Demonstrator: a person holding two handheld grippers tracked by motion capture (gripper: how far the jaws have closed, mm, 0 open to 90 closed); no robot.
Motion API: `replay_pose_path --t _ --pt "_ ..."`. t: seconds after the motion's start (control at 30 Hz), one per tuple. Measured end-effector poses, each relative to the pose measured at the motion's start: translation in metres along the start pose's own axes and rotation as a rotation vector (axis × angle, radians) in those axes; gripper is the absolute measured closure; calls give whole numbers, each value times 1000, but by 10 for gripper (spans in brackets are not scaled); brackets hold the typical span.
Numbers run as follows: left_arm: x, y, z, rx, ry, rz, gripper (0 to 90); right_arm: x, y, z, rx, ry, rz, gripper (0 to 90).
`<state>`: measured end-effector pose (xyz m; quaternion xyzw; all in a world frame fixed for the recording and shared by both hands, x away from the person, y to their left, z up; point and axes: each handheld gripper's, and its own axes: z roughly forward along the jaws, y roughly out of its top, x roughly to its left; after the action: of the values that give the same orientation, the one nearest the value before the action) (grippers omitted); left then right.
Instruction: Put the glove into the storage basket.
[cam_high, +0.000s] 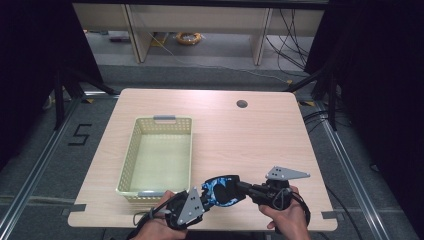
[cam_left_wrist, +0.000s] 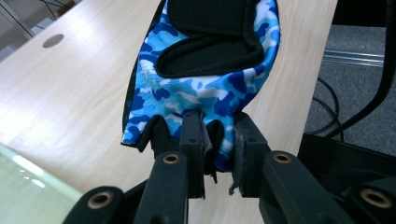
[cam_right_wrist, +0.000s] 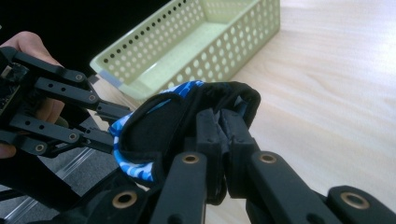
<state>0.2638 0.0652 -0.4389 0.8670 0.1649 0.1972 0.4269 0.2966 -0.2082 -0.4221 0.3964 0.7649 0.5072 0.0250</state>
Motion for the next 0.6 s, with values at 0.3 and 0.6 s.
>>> replay_pose_path --t 0.3,0.6 --pt "25 12 -25 -12 28 -2 764 13 38 8 -7 18 -72 877" --pt "53 8 -52 15 112 -3 764 27 70 42 -7 54 -108 877"
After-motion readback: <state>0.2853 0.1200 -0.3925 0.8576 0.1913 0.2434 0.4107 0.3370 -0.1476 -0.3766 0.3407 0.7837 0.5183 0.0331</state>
